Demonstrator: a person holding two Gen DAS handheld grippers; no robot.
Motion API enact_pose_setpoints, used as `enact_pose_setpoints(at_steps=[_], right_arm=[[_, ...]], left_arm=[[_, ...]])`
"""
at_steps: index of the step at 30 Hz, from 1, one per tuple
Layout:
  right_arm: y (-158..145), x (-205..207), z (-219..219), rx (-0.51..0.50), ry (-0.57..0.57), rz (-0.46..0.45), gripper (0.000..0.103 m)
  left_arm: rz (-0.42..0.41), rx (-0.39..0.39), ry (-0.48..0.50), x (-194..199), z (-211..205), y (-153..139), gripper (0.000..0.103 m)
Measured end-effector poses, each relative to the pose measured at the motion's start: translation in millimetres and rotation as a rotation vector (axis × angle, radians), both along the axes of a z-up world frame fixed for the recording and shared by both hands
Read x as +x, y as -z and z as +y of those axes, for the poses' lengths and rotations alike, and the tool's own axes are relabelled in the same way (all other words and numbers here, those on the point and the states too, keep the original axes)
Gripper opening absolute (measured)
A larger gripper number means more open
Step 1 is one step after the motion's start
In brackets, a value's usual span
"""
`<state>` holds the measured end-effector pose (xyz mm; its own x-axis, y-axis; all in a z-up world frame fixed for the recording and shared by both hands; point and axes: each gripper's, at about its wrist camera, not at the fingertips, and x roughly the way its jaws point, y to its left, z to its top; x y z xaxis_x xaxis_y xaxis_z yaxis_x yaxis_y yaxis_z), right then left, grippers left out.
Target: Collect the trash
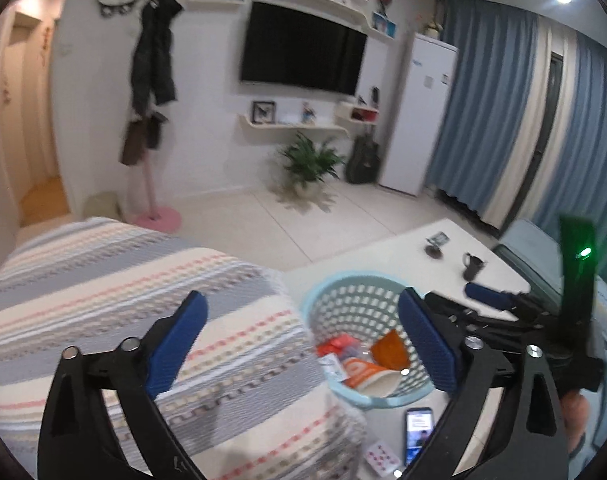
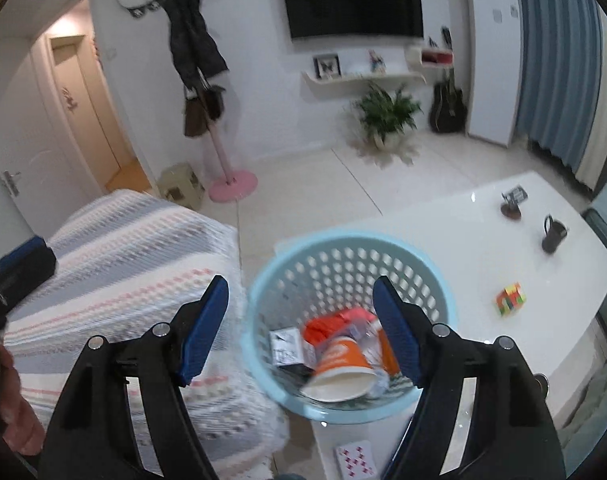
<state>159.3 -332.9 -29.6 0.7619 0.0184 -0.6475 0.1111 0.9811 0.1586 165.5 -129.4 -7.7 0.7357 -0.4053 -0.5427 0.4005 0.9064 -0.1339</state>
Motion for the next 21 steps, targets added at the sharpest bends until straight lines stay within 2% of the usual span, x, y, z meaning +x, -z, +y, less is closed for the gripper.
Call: enact_pose_setpoints(at_steps=[2, 4, 7, 9, 14, 18, 21], right_arm=[[-13.5, -13.4, 20.5, -0.071, 0.038, -0.072, 0.072], [-21.6, -21.9, 33.7, -0.08, 0.044, -0.112, 0.076], [-30.8, -33.0, 49.6, -0.063, 0.045, -0.153, 0.076], [-36.4, -39.4, 61.8, -0.099, 0.063, -0.17, 0.076], [-55.3, -68.1, 84.2, -0.148, 0.099, -0.262, 0.076], [-60.5, -81.9, 99.9, -0.179, 0.093, -0.285, 0.076], [-61.1, -91.3, 111.2, -0.194, 0.094, -0.29, 0.076]], left_arm=[[-0.009, 0.007, -0.028, -9.6, 11.7, -2.8, 0.095], [-0.032, 0.015, -0.057, -19.0, 23.0, -8.0, 0.095], [-0.073, 0.023, -0.092, -35.6, 38.0, -17.0, 0.095], [-0.112, 0.027, -0.116, -51.0, 47.2, -23.2, 0.095], [-0.166, -0.016, -0.161, -79.3, 68.6, -33.0, 0.095], [-0.173, -0.047, -0.202, -93.4, 84.4, -30.7, 0.095], [-0.184, -0.016, -0.23, -104.7, 87.5, -27.3, 0.095]])
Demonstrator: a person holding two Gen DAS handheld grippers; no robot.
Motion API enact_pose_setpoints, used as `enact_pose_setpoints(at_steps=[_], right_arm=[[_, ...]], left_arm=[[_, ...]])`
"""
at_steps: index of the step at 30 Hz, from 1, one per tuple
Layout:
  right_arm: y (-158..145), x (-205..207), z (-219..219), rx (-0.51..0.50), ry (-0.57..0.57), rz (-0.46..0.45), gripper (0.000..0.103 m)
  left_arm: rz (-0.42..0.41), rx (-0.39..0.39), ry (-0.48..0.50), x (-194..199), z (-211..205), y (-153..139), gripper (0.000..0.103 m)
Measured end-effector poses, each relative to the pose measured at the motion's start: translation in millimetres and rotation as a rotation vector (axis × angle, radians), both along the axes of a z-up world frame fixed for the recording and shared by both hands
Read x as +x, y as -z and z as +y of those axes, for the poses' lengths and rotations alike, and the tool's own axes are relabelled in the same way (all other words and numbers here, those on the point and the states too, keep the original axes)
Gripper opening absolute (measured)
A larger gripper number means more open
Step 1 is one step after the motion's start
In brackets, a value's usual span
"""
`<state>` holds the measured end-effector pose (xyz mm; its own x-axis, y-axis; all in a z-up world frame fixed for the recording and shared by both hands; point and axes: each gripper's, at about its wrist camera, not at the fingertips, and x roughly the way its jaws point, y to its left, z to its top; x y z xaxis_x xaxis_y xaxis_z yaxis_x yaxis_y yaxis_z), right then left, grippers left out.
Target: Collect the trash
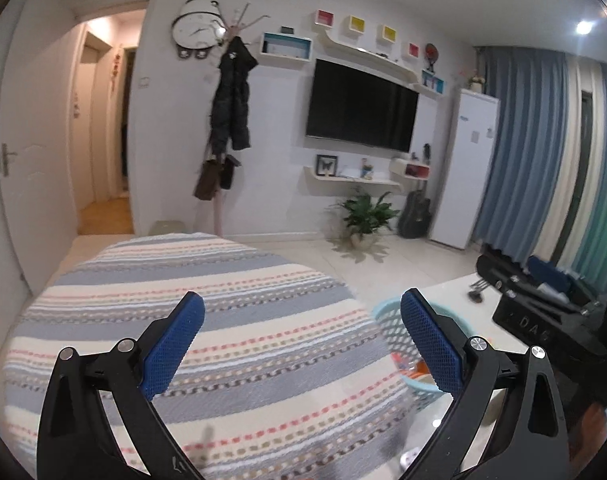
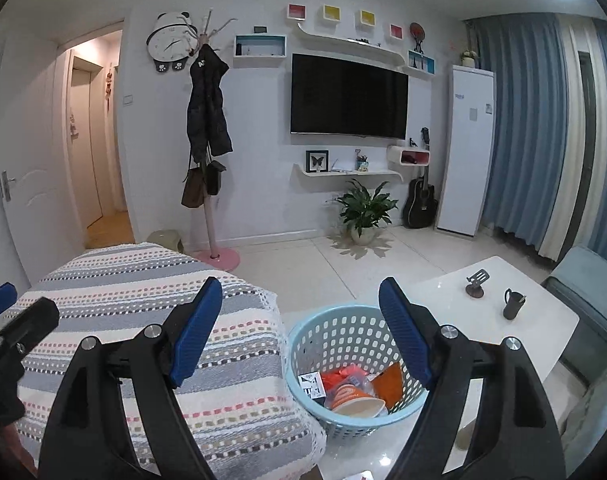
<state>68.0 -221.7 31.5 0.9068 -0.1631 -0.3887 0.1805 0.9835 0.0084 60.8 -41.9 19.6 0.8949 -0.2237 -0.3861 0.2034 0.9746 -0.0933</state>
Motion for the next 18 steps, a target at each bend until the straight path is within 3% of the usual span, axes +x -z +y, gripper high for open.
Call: enact_pose_setpoints(at_steps=[11, 18], right_arm=[[-5.5, -24.2, 21.2, -0.009, -0.004, -0.029, 0.076], [-8.4, -34.8, 24.4, 0.0, -0.001, -0.049, 0.076]], left_arm=[[-0.052, 0.039, -0.066, -28.7, 13.0, -10.7, 0.095], [-0.05, 0.028, -0.057, -32.3, 12.6, -11.4, 0.095]])
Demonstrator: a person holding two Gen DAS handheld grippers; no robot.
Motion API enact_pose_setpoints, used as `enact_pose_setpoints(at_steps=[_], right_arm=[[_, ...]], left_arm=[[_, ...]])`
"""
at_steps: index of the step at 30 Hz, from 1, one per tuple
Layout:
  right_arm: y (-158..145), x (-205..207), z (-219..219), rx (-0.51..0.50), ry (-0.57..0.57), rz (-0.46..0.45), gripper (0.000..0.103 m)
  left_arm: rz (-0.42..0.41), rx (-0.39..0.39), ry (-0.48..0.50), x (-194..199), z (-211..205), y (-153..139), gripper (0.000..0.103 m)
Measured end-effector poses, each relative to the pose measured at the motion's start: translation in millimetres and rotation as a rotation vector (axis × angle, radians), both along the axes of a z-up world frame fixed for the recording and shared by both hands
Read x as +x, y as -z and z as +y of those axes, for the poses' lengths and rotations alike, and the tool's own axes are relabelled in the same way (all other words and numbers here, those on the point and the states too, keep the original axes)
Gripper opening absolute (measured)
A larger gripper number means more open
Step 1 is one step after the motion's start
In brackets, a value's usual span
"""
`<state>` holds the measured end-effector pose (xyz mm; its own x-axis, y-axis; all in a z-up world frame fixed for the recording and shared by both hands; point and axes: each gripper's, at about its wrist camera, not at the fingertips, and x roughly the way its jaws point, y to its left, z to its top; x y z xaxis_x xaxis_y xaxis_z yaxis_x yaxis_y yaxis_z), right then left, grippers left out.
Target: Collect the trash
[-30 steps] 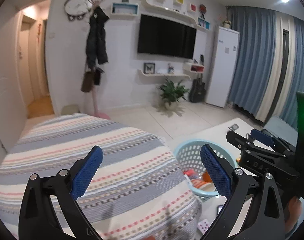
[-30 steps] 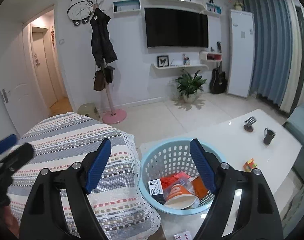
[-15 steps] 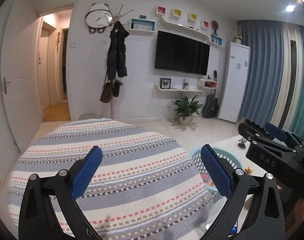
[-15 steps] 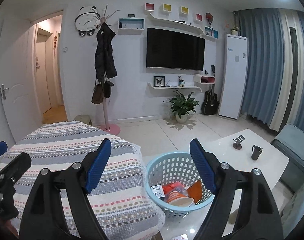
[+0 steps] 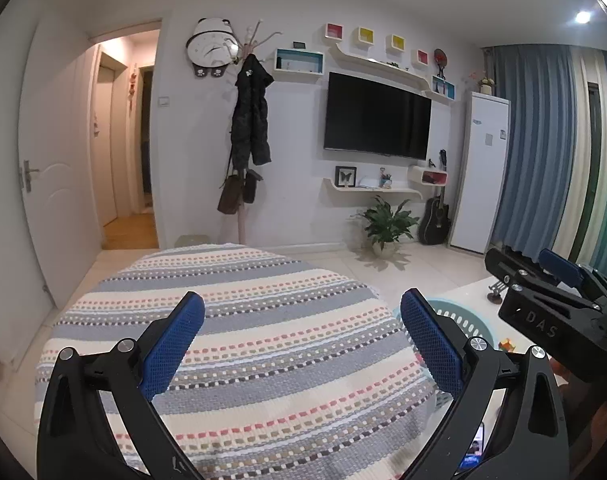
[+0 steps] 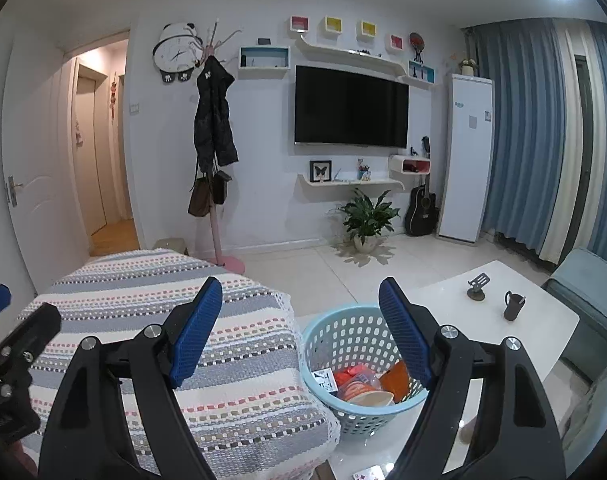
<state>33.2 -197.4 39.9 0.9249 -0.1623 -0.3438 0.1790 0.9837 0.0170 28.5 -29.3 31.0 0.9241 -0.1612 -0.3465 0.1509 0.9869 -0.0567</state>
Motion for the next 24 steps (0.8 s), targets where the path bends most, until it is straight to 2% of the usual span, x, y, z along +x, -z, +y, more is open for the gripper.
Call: enact_pose_setpoints(at_steps=[6, 24], right_arm=[[-3.2, -1.2, -0.3, -0.01, 0.013, -0.018, 0.076], [5.2, 6.7, -2.4, -0.017, 0.016, 0.006, 0.077]], left_arm=[[0.004, -0.005, 0.01, 2.2, 0.4, 3.3, 0.095], [0.017, -0.006, 0.015, 4.5, 0.2, 6.8, 0.095]])
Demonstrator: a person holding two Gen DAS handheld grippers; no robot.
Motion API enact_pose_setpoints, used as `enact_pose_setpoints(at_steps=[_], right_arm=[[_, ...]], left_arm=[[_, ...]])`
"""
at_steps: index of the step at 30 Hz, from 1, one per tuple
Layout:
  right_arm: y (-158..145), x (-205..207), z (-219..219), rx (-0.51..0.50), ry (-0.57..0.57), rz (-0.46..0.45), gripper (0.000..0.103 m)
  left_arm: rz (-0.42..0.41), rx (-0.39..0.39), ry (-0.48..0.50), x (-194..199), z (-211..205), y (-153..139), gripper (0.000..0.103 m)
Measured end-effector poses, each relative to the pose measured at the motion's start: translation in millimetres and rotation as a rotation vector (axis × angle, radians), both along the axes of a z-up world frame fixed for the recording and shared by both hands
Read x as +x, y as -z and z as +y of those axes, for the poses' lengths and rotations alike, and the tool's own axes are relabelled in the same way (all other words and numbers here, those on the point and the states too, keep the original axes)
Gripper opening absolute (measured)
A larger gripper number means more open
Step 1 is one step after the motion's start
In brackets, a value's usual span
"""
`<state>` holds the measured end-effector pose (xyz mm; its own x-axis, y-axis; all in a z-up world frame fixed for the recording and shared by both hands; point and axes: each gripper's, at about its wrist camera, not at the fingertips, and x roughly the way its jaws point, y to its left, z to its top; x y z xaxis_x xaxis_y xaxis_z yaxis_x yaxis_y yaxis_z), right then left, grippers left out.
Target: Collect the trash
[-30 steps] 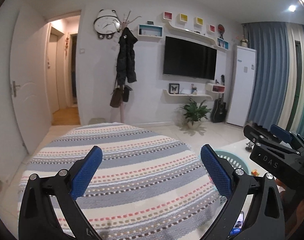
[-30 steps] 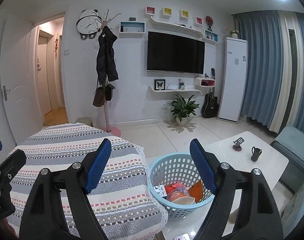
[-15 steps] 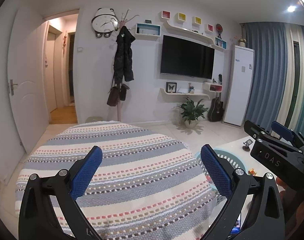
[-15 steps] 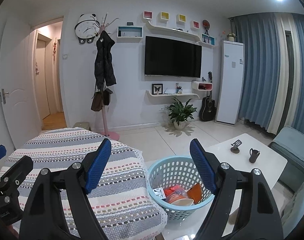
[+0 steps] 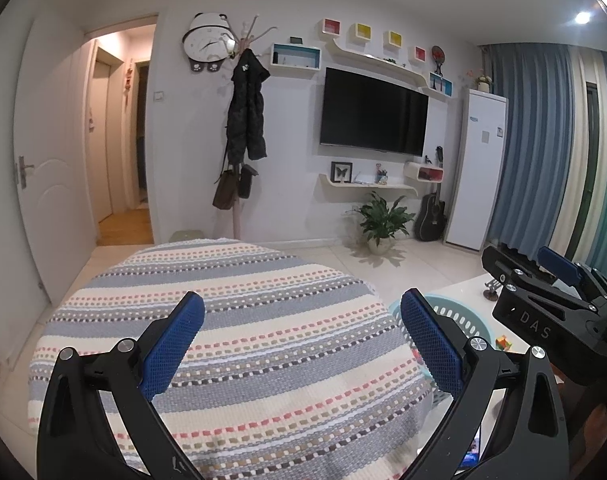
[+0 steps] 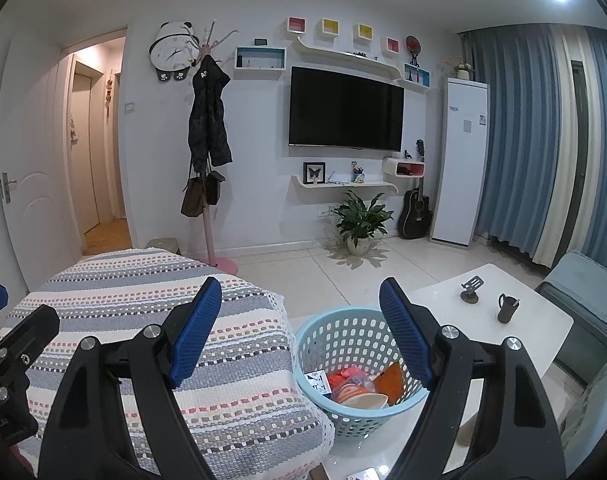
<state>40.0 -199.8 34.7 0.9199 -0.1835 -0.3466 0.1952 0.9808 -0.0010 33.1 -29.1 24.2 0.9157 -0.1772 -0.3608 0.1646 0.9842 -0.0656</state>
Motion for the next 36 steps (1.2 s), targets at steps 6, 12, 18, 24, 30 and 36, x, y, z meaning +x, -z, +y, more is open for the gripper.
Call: enact_pose_setpoints(at_steps=[6, 12, 18, 24, 30, 36], right_arm=[[-1.0, -4.5, 1.0, 0.014, -0.014, -0.022, 0.079], [-1.3, -6.7, 6.4, 0.002, -0.017, -0.026, 0.08], [-0.8, -6.9, 9.8, 0.002, -0.02, -0.022, 0.081], [-1.1, -4.8, 13.5, 0.0, -0.03, -0.017, 0.081], [-2.2, -6.9, 14.5, -0.002, -0.029, -0.024, 0.083], [-1.2, -7.9, 15.2, -0.004, -0.028, -0.021, 0.084]], left_arm=[[0.004, -0.007, 0.003, -1.3, 2.1, 1.4, 0.095], [0.008, -0.012, 0.005, -1.1, 3.9, 2.5, 0.095], [0.017, -0.024, 0.012, -0.9, 7.1, 2.1, 0.095], [0.019, -0.032, 0.006, -0.7, 10.9, 1.4, 0.095], [0.011, -0.033, 0.007, -2.7, 10.1, -0.2, 0.095], [0.009, -0.034, 0.006, -4.2, 11.5, 1.8, 0.095]])
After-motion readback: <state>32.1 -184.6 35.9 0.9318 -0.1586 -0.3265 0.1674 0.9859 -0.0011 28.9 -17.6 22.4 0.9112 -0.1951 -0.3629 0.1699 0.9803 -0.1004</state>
